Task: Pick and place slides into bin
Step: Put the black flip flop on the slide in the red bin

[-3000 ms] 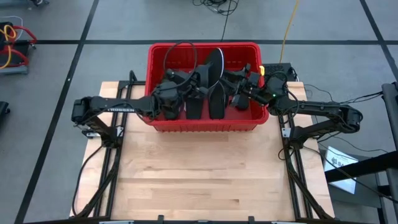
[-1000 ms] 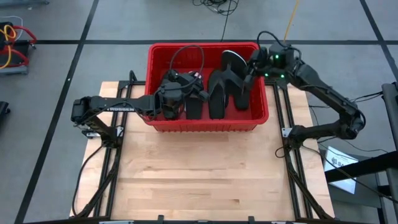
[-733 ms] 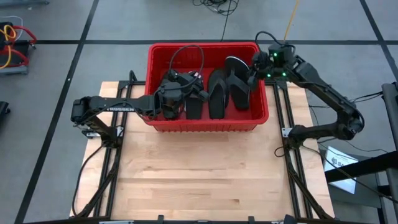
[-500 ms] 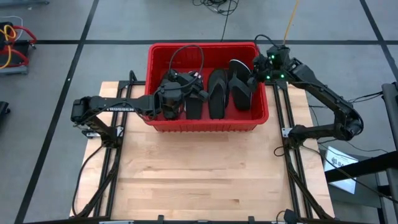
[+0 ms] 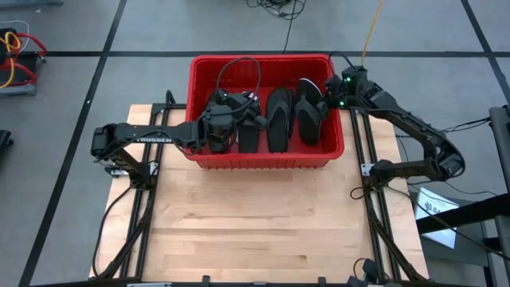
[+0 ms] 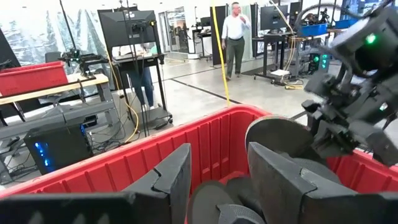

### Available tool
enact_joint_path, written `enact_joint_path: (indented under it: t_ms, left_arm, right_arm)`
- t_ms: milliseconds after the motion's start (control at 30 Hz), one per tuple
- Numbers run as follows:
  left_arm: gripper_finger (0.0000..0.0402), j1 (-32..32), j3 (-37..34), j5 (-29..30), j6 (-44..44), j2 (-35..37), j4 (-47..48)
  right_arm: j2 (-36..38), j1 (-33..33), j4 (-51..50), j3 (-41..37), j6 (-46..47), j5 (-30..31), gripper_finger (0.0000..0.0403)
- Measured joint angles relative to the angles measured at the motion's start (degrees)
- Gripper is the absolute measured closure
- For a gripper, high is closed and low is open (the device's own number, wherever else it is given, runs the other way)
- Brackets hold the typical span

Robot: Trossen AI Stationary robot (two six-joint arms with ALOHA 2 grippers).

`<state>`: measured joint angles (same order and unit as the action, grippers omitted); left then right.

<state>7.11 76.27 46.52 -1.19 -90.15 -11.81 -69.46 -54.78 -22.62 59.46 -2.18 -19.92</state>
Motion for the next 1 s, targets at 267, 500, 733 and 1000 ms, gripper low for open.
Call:
enact_joint_path:
  t_ms: [267,500,733,1000]
  left_arm:
    - [0.0243,0.00,0.00,0.00,-0.02,0.00,-0.02]
    - [0.0243,0.00,0.00,0.00,-0.03,0.00,0.00]
    - [0.0243,0.00,0.00,0.00,-0.04,0.00,0.00]
    - [0.0243,0.00,0.00,-0.02,-0.06,0.00,0.00]
  right_arm:
    - [-0.12,-0.38,0.94,-1.24,-0.33,0.06,0.0338]
    - [-0.12,-0.38,1.08,-1.24,-0.68,1.20,0.0305]
    - [-0.07,-0.26,1.43,-1.24,-0.88,6.83,0.0286]
    - [-0.05,-0.27,1.65,-1.24,-1.99,6.67,0.0242]
